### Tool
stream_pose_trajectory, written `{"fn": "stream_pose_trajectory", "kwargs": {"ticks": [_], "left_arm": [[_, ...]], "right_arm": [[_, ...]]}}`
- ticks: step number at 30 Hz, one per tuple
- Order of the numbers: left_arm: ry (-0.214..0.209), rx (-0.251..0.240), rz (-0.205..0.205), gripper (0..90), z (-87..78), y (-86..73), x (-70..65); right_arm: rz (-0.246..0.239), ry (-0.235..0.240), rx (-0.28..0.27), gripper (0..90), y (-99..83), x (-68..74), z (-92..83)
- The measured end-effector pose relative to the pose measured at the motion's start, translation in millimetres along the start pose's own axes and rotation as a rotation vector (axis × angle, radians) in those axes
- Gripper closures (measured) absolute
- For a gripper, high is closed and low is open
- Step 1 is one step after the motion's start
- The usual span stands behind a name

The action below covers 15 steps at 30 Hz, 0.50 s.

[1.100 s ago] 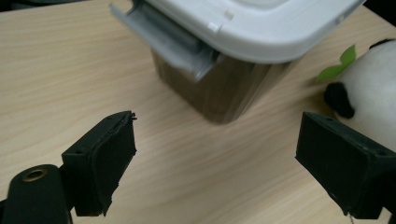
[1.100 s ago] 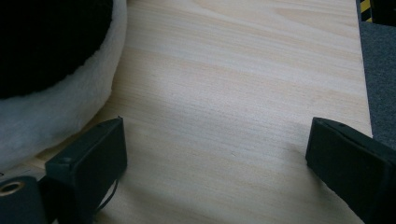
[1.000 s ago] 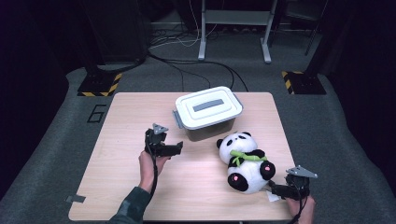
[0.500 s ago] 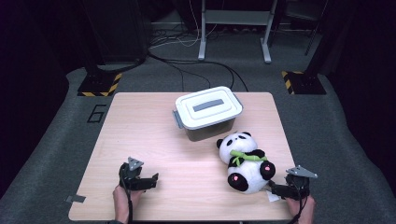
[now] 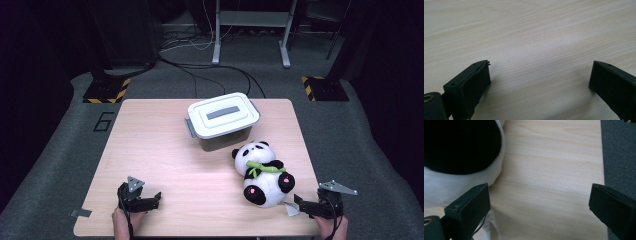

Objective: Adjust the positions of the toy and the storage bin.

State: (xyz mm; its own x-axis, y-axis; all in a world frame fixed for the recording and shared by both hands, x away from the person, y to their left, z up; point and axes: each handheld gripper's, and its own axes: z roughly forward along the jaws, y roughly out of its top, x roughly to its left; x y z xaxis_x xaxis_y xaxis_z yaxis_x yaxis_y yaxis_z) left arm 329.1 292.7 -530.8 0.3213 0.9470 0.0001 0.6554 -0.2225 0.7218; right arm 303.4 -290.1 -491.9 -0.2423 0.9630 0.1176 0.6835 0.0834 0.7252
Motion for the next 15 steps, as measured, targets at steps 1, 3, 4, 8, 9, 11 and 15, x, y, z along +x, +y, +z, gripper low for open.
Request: {"fn": "stream_pose_trajectory", "kwargs": {"ticks": [1, 3, 4, 8, 9, 11, 15], "left_arm": [[0.001, 0.000, 0.001, 3.0, 0.0, 0.1, 0.1], [0.000, 0.001, 0.002, 2.9, 0.1, 0.1, 0.1], [0.000, 0.001, 0.002, 2.8, 0.1, 0.0, 0.0], [0.000, -0.005, -0.006, 2.7, 0.5, 0.0, -0.5], [0.000, -0.006, -0.005, 2.7, 0.6, 0.0, -0.5], [0.001, -0.006, -0.005, 2.7, 0.6, 0.0, -0.5], [0.002, -0.005, -0.008, 2.7, 0.6, 0.0, -0.9]], "right_arm": [[-0.006, 0.001, -0.001, 3.0, 2.5, 1.8, -4.6], [-0.012, 0.008, -0.010, 3.1, 8.2, 6.1, -12.9], [-0.021, 0.009, -0.016, 3.0, 11.6, 8.6, -16.7], [-0.035, 0.028, -0.043, 2.6, 26.2, 20.3, -30.2], [-0.045, 0.034, -0.049, 2.1, 30.4, 24.3, -33.2], [-0.087, 0.064, -0.042, 0.0, 43.7, 38.1, -36.8], [-0.146, 0.091, -0.028, 0.0, 60.1, 57.2, -33.1]]}}
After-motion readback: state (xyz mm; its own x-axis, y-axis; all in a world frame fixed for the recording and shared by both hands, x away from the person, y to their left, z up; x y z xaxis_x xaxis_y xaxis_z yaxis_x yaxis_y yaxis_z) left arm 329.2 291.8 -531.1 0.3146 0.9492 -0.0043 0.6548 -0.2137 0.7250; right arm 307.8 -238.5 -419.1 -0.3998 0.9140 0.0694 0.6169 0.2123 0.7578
